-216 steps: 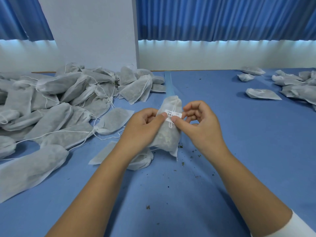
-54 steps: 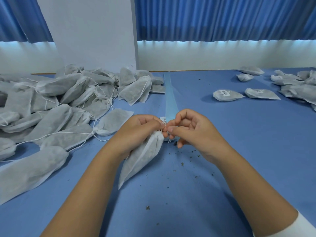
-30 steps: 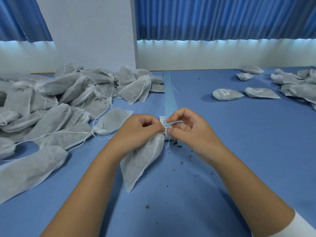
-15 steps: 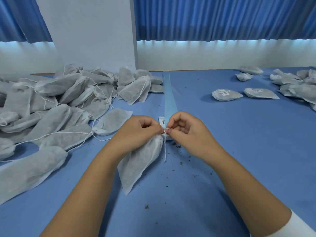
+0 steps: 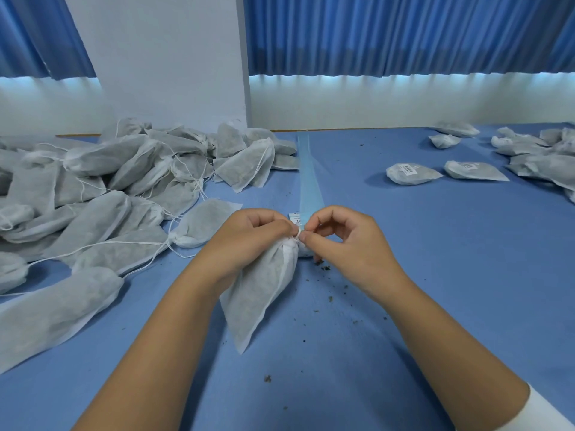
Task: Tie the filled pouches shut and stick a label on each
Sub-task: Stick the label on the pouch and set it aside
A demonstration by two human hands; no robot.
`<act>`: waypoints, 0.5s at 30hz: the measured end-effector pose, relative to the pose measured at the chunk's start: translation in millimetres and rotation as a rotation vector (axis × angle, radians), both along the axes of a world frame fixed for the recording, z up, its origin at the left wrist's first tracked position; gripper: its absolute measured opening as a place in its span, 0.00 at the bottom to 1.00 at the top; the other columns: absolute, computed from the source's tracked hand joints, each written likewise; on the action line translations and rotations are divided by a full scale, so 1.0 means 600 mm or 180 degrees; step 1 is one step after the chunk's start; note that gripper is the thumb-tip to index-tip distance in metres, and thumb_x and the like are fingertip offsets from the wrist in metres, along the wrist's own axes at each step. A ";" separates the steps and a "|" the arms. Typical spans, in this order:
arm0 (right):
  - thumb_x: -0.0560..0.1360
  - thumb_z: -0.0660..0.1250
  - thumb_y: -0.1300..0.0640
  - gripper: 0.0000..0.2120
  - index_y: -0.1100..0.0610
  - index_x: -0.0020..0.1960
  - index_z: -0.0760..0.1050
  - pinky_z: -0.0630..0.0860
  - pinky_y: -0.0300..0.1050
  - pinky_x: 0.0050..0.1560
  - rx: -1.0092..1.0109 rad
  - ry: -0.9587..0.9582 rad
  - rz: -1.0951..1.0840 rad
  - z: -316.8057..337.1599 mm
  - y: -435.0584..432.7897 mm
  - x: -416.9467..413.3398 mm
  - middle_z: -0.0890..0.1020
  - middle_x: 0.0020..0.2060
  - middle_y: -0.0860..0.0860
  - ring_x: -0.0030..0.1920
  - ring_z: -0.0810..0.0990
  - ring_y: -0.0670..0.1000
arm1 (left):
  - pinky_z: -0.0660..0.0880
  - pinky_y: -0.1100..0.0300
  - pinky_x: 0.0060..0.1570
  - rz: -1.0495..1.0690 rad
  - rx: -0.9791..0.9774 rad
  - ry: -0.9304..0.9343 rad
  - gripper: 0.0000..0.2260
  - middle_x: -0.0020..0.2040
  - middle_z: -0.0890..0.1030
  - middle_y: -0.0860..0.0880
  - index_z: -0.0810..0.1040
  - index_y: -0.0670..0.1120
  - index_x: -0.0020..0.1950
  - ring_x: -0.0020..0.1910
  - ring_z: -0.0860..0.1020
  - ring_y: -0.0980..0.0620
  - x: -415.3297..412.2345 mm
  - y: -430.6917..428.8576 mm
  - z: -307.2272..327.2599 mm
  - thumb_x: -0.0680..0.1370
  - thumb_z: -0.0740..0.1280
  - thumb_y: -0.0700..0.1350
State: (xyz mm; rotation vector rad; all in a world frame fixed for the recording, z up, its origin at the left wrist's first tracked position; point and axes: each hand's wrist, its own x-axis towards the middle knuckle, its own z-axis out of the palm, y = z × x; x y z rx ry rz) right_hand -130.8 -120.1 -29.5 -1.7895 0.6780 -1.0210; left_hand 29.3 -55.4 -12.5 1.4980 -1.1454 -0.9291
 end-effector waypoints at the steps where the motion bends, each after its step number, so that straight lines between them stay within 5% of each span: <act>1: 0.71 0.74 0.63 0.07 0.52 0.39 0.80 0.78 0.45 0.42 -0.0013 0.0000 -0.0030 -0.001 0.000 0.001 0.81 0.36 0.41 0.35 0.79 0.45 | 0.69 0.57 0.46 0.0018 0.0002 -0.0008 0.14 0.38 0.79 0.46 0.83 0.41 0.42 0.40 0.75 0.53 -0.001 0.000 -0.001 0.65 0.70 0.51; 5: 0.73 0.72 0.63 0.06 0.53 0.41 0.83 0.82 0.51 0.43 0.0016 -0.0022 -0.0082 -0.003 0.000 0.002 0.83 0.40 0.43 0.38 0.80 0.45 | 0.71 0.58 0.48 0.0046 -0.0006 0.0002 0.12 0.40 0.81 0.47 0.84 0.44 0.41 0.41 0.77 0.55 -0.001 -0.001 -0.001 0.65 0.70 0.51; 9: 0.71 0.75 0.58 0.02 0.53 0.42 0.84 0.82 0.47 0.38 0.0031 -0.0062 -0.0041 -0.006 -0.001 0.001 0.84 0.42 0.44 0.41 0.81 0.46 | 0.73 0.60 0.51 0.0039 -0.0047 0.0005 0.09 0.41 0.85 0.50 0.85 0.47 0.40 0.43 0.80 0.57 0.001 0.000 -0.002 0.67 0.70 0.50; 15: 0.74 0.71 0.64 0.06 0.55 0.42 0.83 0.79 0.38 0.36 0.0323 -0.0282 0.0149 -0.009 -0.010 0.001 0.85 0.38 0.49 0.39 0.82 0.46 | 0.72 0.59 0.55 -0.0026 -0.0056 0.0026 0.04 0.45 0.86 0.47 0.85 0.49 0.39 0.47 0.80 0.57 0.000 0.003 -0.001 0.74 0.73 0.45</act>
